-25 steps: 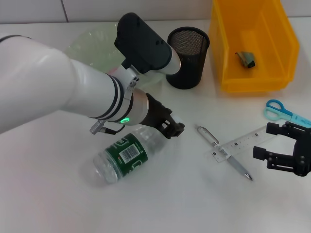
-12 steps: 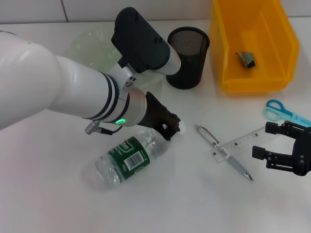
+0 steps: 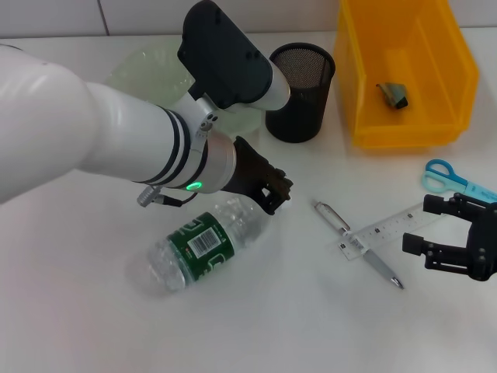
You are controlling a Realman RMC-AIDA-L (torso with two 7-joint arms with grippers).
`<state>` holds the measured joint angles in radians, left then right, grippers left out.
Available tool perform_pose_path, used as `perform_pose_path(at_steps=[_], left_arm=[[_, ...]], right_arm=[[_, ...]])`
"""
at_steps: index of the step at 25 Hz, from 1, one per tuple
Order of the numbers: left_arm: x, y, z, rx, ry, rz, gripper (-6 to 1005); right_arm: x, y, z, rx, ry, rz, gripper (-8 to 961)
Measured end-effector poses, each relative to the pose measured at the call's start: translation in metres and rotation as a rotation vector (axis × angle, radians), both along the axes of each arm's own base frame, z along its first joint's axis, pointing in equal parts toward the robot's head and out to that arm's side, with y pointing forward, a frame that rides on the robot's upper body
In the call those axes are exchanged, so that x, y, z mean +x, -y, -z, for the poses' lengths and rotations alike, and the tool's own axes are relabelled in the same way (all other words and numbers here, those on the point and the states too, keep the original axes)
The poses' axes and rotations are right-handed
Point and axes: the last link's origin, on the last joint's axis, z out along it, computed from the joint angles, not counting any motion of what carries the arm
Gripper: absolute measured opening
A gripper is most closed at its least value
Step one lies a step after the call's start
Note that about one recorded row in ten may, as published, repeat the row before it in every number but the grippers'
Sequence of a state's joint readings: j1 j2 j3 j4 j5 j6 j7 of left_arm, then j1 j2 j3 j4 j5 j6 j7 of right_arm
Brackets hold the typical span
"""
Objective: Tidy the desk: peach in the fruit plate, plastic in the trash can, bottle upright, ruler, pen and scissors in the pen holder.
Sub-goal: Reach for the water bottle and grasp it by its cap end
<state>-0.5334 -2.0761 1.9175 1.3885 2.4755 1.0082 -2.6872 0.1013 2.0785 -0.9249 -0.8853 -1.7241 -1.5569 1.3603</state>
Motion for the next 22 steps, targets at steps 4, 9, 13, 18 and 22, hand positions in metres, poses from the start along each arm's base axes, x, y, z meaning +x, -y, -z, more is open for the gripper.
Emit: perform_pose_path(at_steps=[4,9,13,18,22], left_arm=[[-0.002,0.000,0.005,0.009,-0.006,0.014,42],[-0.005,-0.001,0.007,0.012,-0.013,0.015,260],[-0.009,-0.004,0.010,0.027,-0.009,0.013,378],[-0.017,-0.010,0.015,0.037,-0.026,-0.002,530],[-0.019,-0.013,0.016,0.052,-0.021,-0.002,645]], right_arm=[[0.000,0.000,0.000,0.000,0.000,0.001,841],[0.000,0.000,0.000,0.001,0.001,-0.001,841],[0.000,0.000,0.000,0.000,0.000,0.000,841],[0.000,0.000,0.000,0.000,0.000,0.000,841],[0.000,0.000,0.000,-0.001,-0.001,0.001,842]])
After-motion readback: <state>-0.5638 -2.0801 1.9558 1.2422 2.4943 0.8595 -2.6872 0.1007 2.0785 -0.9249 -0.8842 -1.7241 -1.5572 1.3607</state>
